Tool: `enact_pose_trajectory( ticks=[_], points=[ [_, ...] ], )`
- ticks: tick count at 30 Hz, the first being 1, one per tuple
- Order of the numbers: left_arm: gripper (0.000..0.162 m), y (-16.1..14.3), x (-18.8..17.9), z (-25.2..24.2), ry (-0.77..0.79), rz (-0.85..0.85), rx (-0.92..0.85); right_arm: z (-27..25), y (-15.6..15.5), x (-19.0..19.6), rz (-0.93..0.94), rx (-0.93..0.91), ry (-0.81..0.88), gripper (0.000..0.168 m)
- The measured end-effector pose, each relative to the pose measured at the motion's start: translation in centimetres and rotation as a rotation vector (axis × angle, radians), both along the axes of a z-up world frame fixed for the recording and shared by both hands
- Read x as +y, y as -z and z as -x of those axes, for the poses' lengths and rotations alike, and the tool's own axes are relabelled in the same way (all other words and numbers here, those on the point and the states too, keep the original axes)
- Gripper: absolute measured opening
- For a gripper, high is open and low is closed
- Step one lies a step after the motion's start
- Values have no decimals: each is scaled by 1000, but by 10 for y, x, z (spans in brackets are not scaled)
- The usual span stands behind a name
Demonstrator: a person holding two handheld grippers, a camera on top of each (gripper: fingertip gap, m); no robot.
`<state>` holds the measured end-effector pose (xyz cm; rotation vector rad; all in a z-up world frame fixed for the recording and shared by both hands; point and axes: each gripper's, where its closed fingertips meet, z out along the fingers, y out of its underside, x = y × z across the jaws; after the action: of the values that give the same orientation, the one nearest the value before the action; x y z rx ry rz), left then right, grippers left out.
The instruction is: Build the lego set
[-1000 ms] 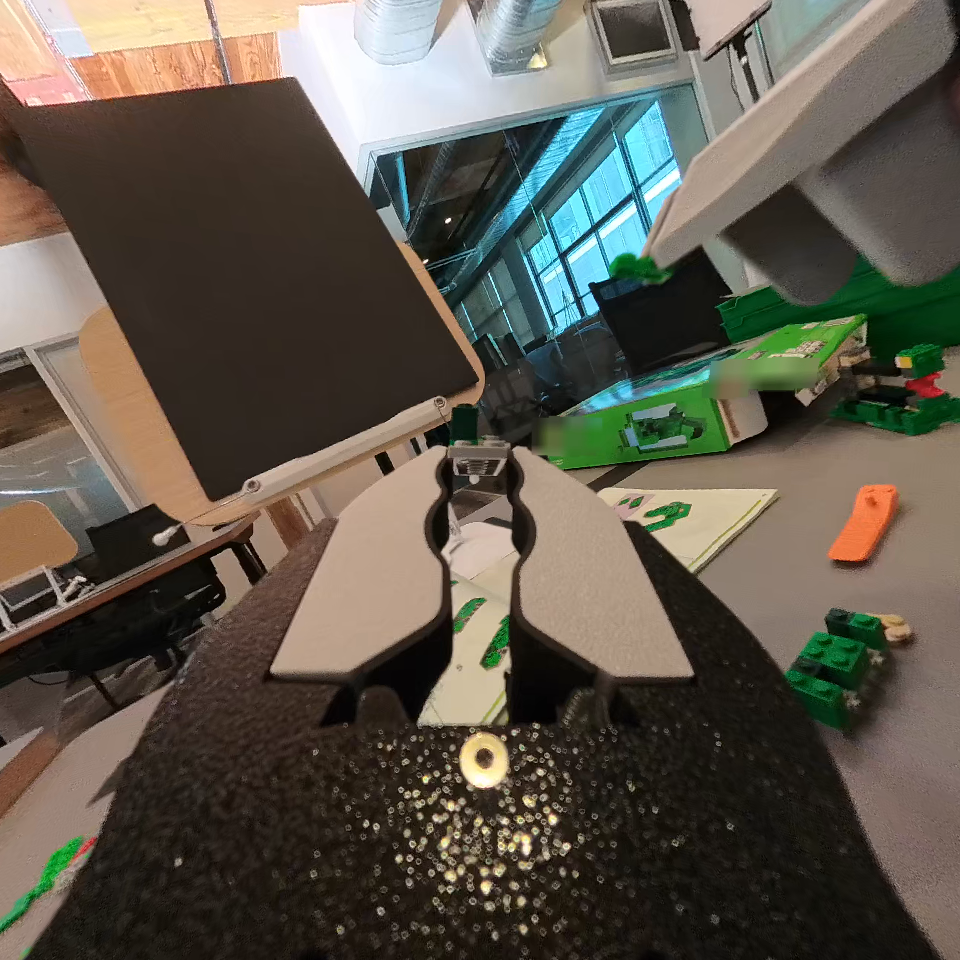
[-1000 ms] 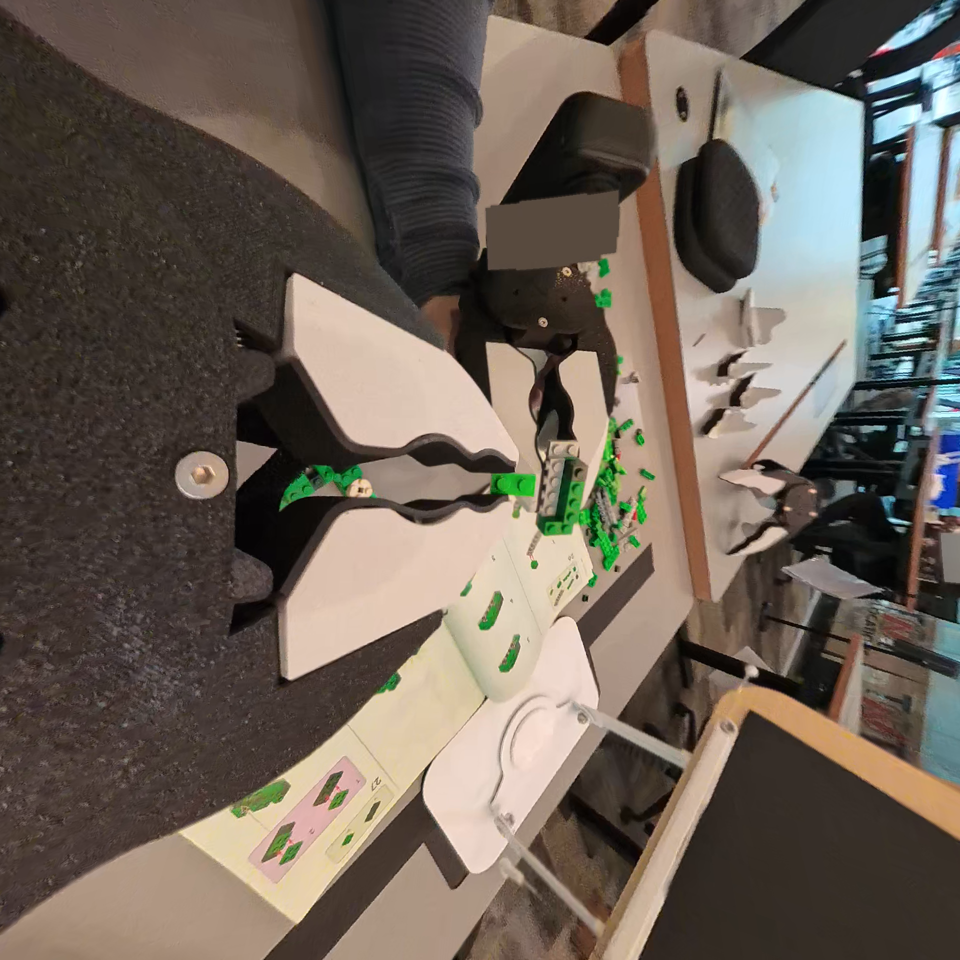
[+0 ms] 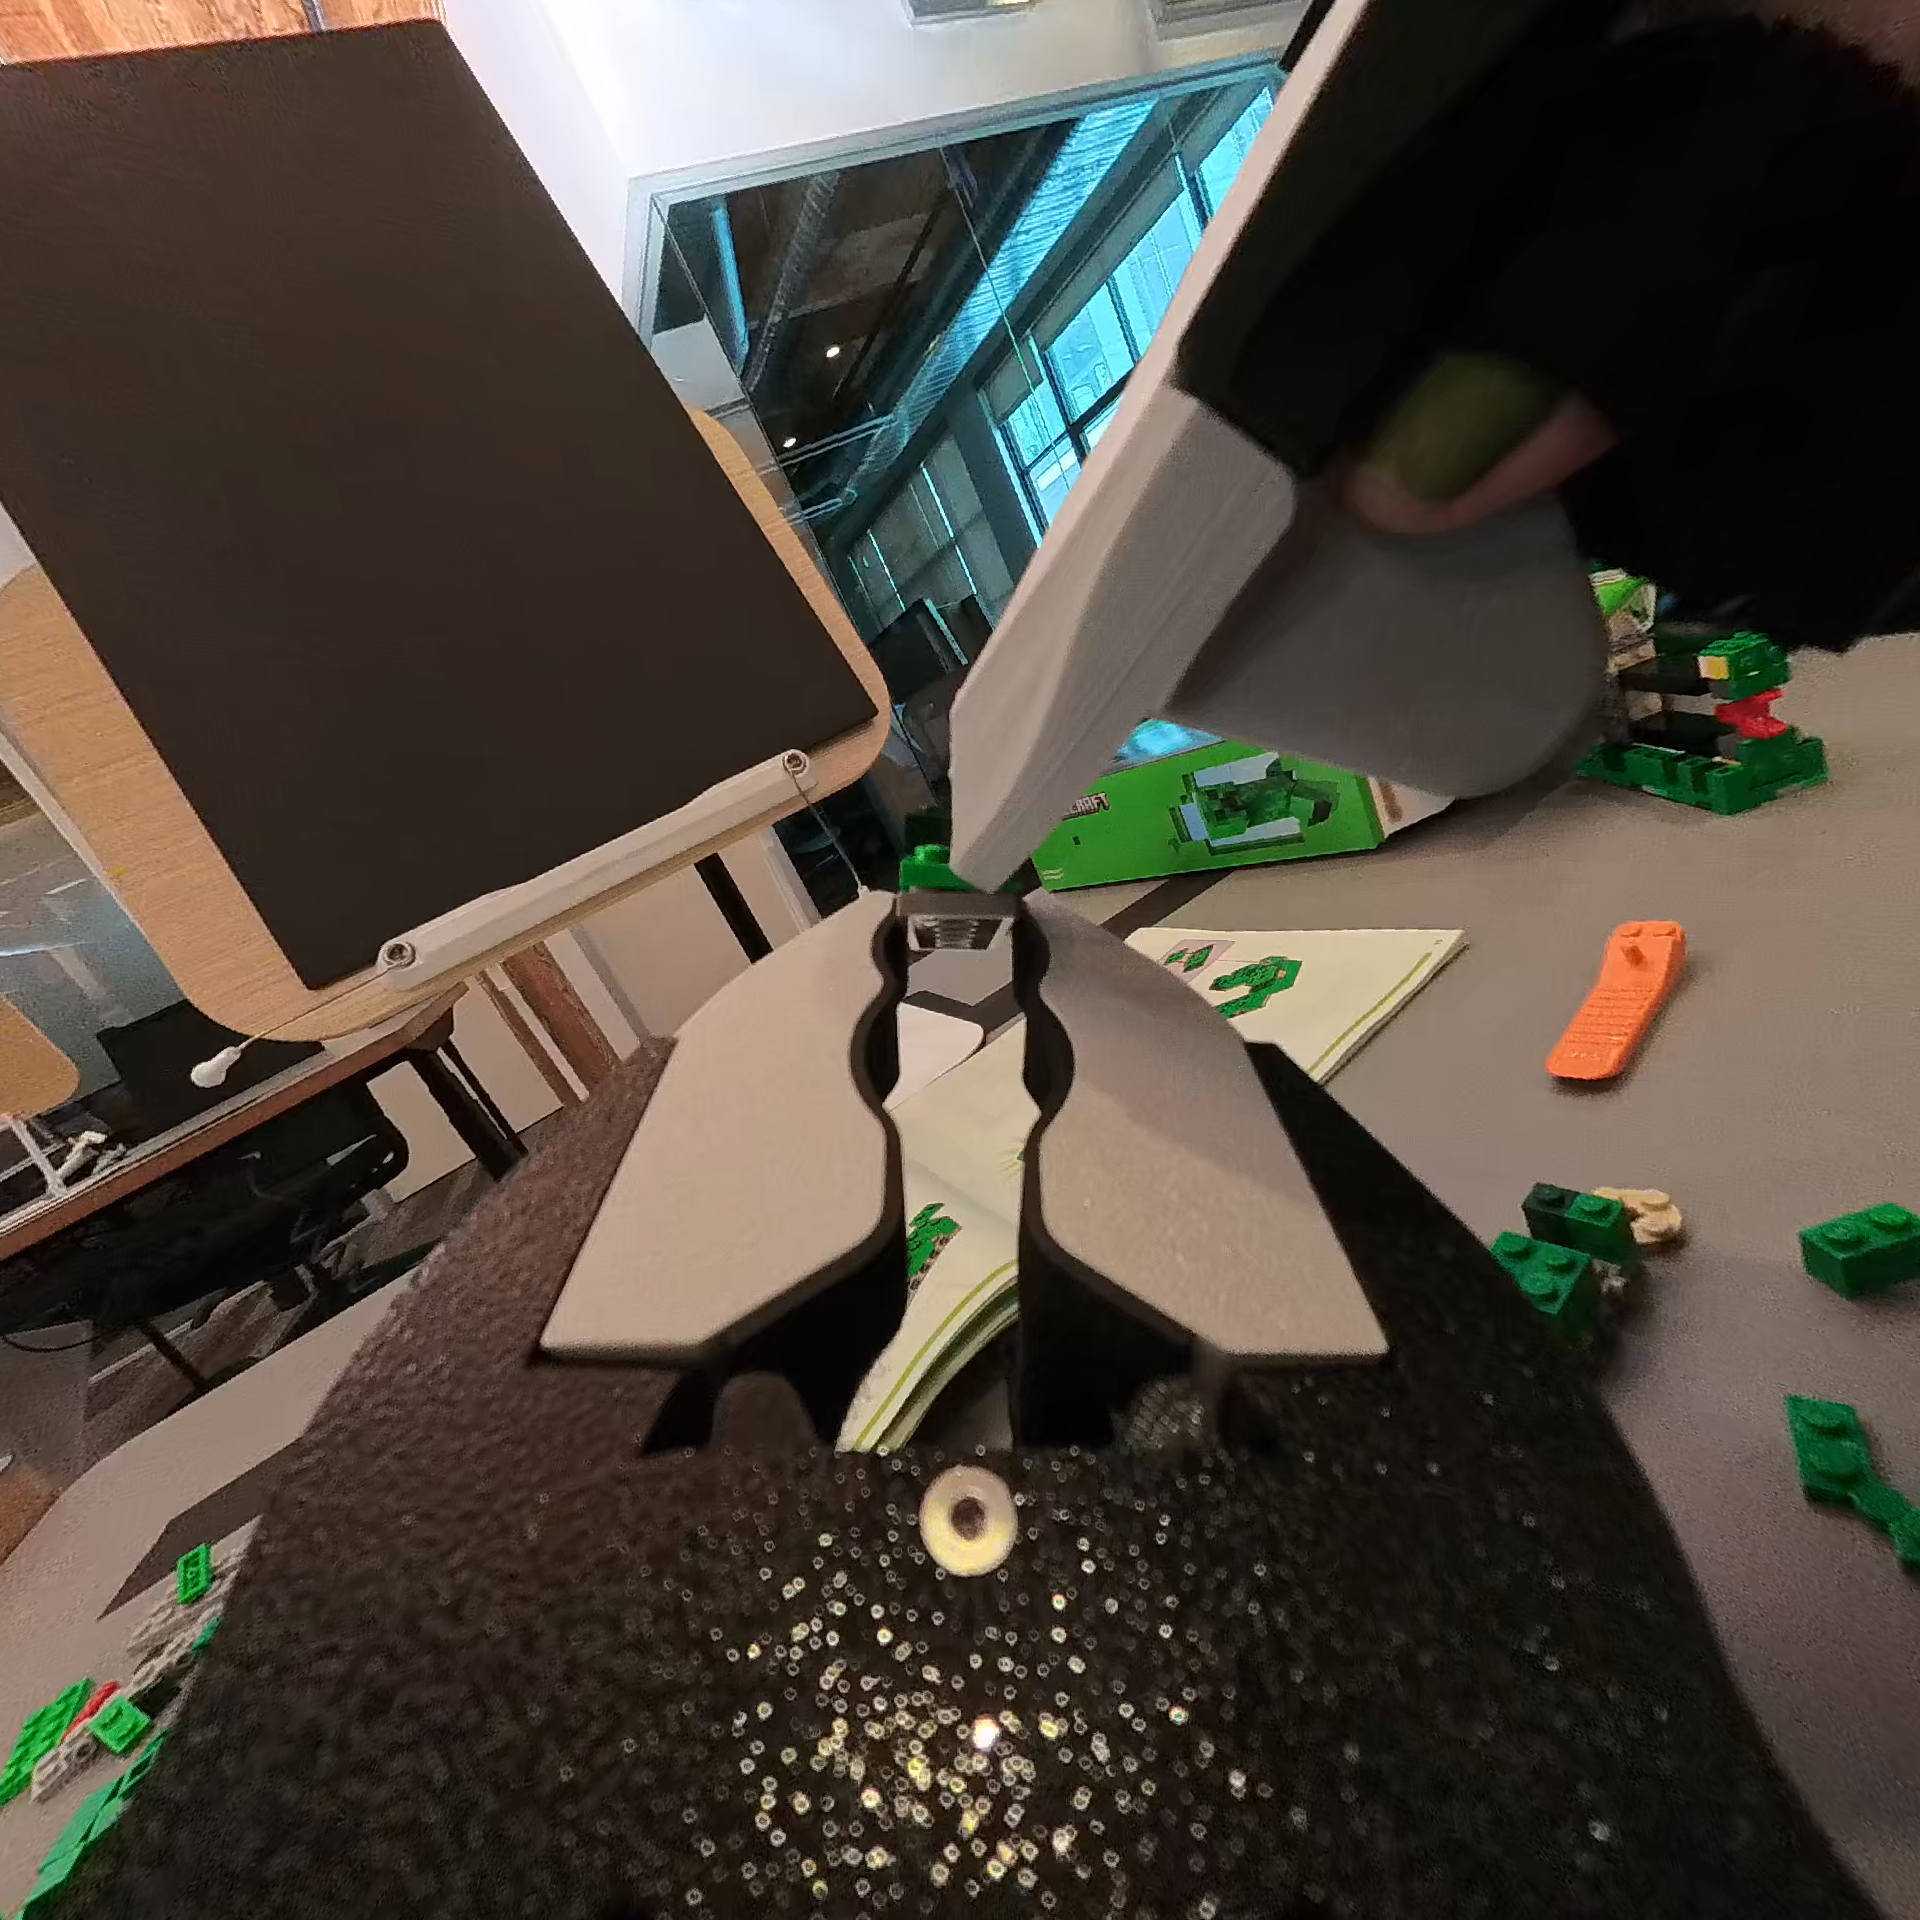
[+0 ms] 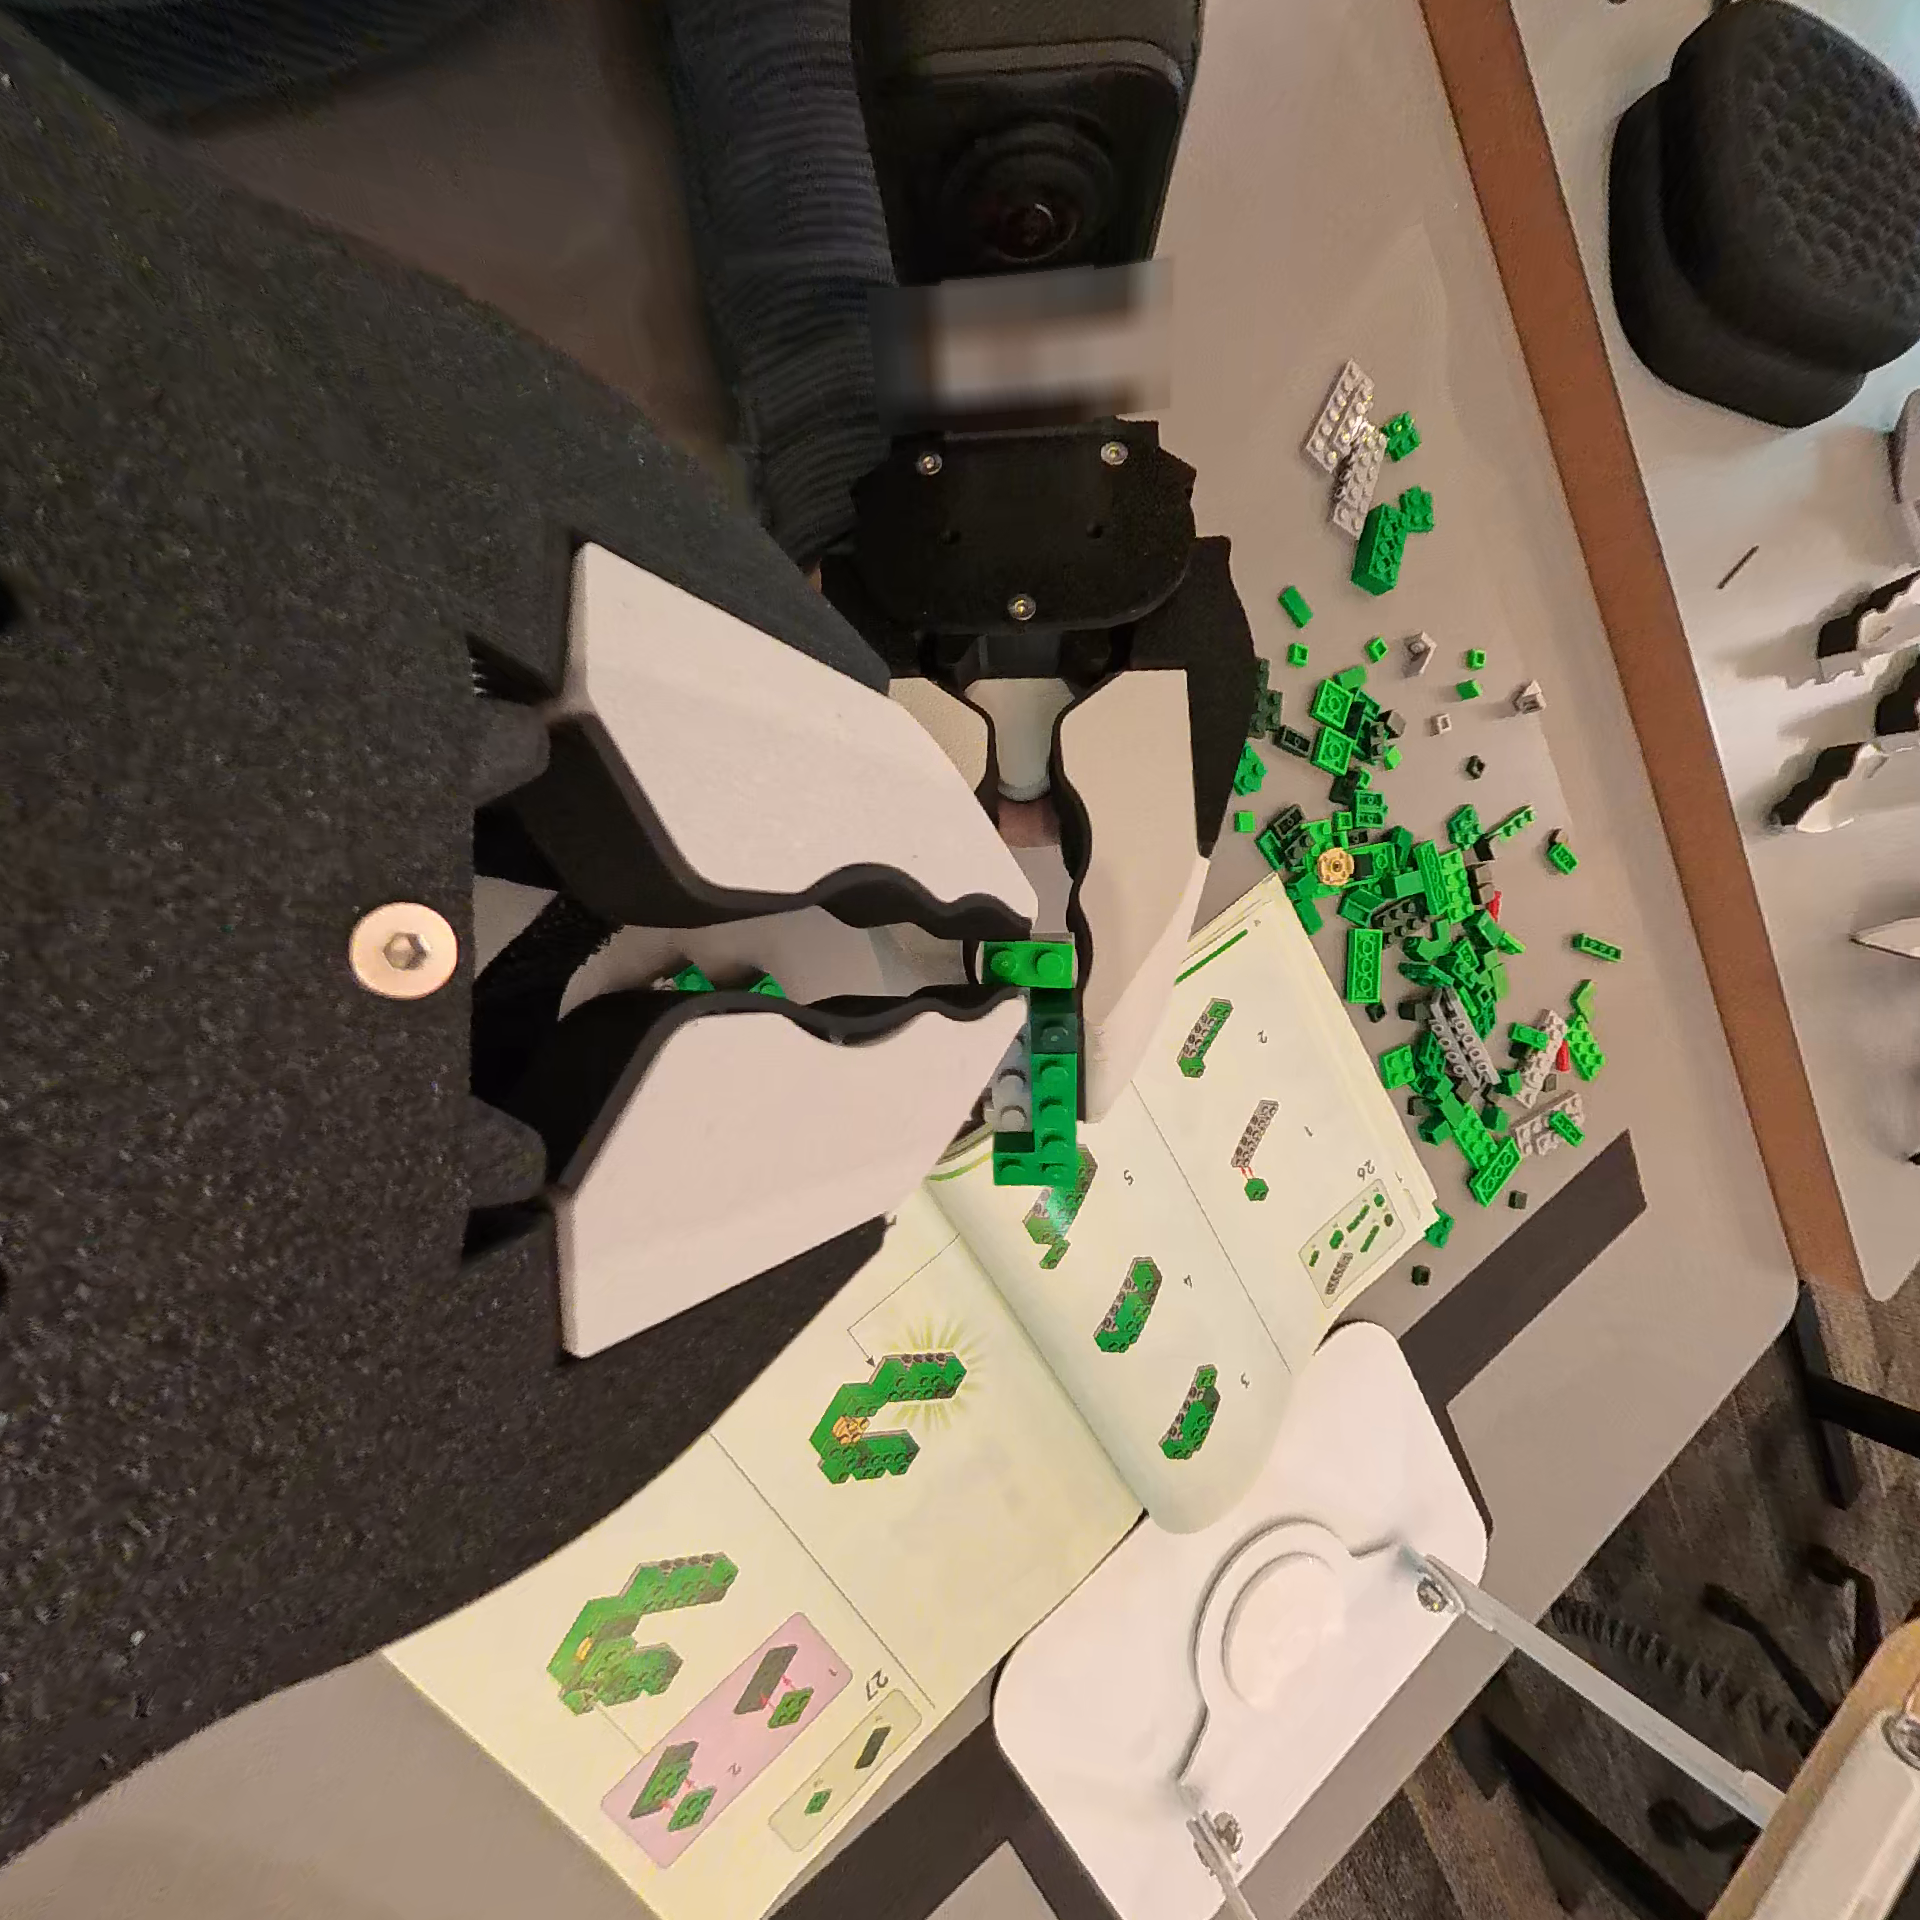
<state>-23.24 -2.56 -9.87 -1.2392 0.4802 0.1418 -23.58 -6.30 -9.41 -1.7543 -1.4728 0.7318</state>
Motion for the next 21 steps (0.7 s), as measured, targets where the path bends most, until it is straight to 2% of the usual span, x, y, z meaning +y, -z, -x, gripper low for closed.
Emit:
enact_pose_trajectory(
  ticks=[10, 21],
  points=[
    [18, 7, 3, -4, 8, 42, 18, -3, 5, 3, 0, -23, 57, 8],
    [18, 12, 5, -5, 3, 79, 15, -7, 6, 7, -54, -39, 102, 18]
  ],
)
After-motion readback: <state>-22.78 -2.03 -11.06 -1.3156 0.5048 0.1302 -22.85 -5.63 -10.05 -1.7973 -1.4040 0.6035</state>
